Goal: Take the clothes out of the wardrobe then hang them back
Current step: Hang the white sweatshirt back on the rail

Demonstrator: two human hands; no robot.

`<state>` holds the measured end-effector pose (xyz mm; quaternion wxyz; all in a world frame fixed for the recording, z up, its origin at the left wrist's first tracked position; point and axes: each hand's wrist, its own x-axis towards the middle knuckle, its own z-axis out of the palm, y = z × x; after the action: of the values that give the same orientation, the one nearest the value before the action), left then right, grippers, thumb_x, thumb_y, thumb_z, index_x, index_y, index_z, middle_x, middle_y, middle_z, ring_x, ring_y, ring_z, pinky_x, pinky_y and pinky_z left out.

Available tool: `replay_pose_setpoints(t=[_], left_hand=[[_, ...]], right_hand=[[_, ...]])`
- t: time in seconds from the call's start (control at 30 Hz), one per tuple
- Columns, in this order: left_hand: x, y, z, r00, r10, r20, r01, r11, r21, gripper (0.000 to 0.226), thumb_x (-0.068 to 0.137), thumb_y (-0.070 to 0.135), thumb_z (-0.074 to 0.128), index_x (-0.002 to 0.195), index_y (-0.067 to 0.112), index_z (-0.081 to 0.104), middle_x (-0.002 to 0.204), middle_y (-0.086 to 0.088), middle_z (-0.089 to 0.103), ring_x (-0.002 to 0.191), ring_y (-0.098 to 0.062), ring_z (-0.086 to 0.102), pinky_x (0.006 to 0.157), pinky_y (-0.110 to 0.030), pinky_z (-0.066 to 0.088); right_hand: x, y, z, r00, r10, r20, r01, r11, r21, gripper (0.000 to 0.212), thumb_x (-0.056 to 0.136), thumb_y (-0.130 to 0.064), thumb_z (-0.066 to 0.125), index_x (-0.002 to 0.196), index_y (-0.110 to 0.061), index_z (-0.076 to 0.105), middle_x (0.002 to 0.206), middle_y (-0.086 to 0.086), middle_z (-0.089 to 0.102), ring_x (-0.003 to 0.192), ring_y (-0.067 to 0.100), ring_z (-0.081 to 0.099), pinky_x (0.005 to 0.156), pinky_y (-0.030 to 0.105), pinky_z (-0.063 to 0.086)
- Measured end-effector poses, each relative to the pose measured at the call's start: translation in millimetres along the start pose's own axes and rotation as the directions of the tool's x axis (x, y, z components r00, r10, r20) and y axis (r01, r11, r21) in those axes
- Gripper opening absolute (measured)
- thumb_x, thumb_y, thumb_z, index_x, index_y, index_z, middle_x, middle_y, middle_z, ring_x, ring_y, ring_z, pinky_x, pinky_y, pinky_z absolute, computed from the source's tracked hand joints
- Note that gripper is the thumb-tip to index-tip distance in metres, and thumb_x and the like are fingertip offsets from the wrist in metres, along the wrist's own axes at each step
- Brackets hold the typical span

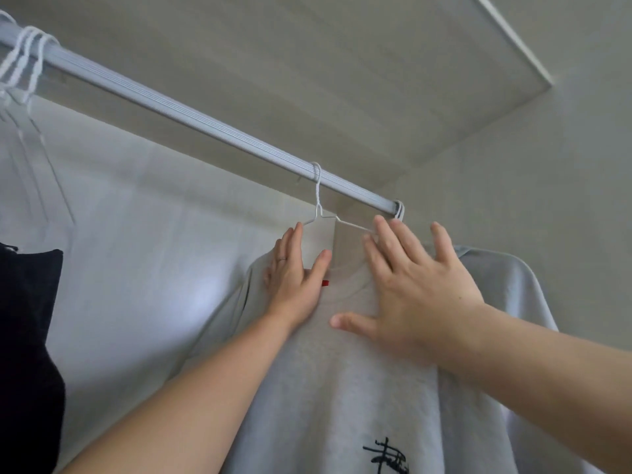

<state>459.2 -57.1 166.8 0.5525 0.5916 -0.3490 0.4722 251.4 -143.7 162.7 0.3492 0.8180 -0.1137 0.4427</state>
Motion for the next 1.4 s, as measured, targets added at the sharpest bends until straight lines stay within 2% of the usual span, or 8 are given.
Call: replay_pose_setpoints(t=[0.17,0.3,0.5,0.7,0.87,1.07,1.23,1.4], left_hand=[[-1,0,58,0.999,-0.001,0.046,0.010,0.983,-0.183,0.093,0.078,0.089,0.034,0.155,0.040,0.020,0.162,0.013,0.017,0.150,-0.013,0.022,0.116,-0.052,0.033],[-5,10,96,0.997,0.022,0.071,-0.007,0.978,-0.208,0.102,0.076,0.086,0.037,0.157,0.024,0.027,0.160,0.000,0.030,0.148,-0.013,0.027,0.120,-0.044,0.026],[-11,10,144,0.986,-0.037,0.165,0.082,0.958,-0.275,0.100,0.072,0.089,0.035,0.156,0.035,0.026,0.165,0.006,0.023,0.151,-0.009,0.019,0.122,-0.051,0.019],[-13,2,170,0.994,-0.035,0.103,0.061,0.965,-0.257,0.089,0.078,0.084,0.028,0.155,0.041,0.024,0.164,0.012,0.020,0.152,-0.007,0.014,0.121,-0.057,0.017],[-15,1,169,0.991,-0.045,0.127,0.074,0.969,-0.234,0.085,0.078,0.083,0.025,0.155,0.045,0.021,0.164,0.017,0.017,0.152,-0.006,0.012,0.119,-0.061,0.017],[-26,16,146,0.958,-0.142,0.250,0.157,0.987,-0.039,0.071,0.093,0.074,0.028,0.156,0.046,0.009,0.166,0.020,0.001,0.153,-0.007,-0.008,0.118,-0.065,-0.001],[-68,57,120,0.956,-0.073,0.284,0.059,0.997,0.057,0.068,0.098,0.066,0.023,0.157,0.042,0.001,0.168,0.013,-0.001,0.151,-0.009,-0.018,0.121,-0.053,-0.008],[-125,124,89,0.954,0.199,0.222,-0.200,0.980,-0.017,0.075,0.089,0.070,0.015,0.158,0.042,0.007,0.167,0.015,0.000,0.153,-0.009,-0.014,0.123,-0.048,-0.003]], right_hand=[[-9,29,19,0.999,0.023,0.046,-0.020,0.998,-0.063,0.117,0.071,-0.093,0.000,0.156,-0.012,-0.007,0.162,0.008,-0.021,0.150,0.022,-0.017,0.116,0.060,-0.009],[-15,51,32,0.997,0.036,0.067,-0.029,0.993,-0.110,0.115,0.073,-0.092,0.002,0.155,-0.013,-0.009,0.162,0.009,-0.021,0.150,0.024,-0.017,0.116,0.060,-0.008],[-21,77,54,0.995,0.042,0.089,-0.024,0.980,-0.197,0.111,0.074,-0.090,0.003,0.157,-0.016,-0.006,0.163,0.014,-0.016,0.151,0.028,-0.011,0.116,0.060,-0.001],[-17,82,75,1.000,0.022,0.020,-0.017,0.976,-0.218,0.110,0.075,-0.086,0.015,0.148,-0.009,0.041,0.156,0.025,0.029,0.144,0.037,0.030,0.110,0.066,0.018],[-20,81,78,0.999,0.033,0.003,-0.031,0.961,-0.275,0.107,0.078,-0.087,0.008,0.157,-0.016,0.012,0.163,0.020,0.003,0.151,0.032,0.005,0.113,0.064,0.004],[-23,85,68,0.998,0.019,0.055,-0.008,0.979,-0.205,0.095,0.081,-0.080,0.007,0.156,-0.022,0.017,0.163,0.018,0.005,0.151,0.029,0.006,0.116,0.062,0.003],[-72,96,51,0.999,-0.002,0.045,0.004,1.000,-0.029,0.082,0.088,-0.074,0.016,0.156,-0.028,0.015,0.165,0.008,0.002,0.152,0.022,-0.002,0.119,0.057,0.001],[-153,127,18,0.995,0.091,-0.042,-0.090,0.996,0.016,0.076,0.091,-0.067,0.026,0.156,-0.029,0.018,0.165,0.005,0.008,0.152,0.027,0.009,0.118,0.058,0.013]])
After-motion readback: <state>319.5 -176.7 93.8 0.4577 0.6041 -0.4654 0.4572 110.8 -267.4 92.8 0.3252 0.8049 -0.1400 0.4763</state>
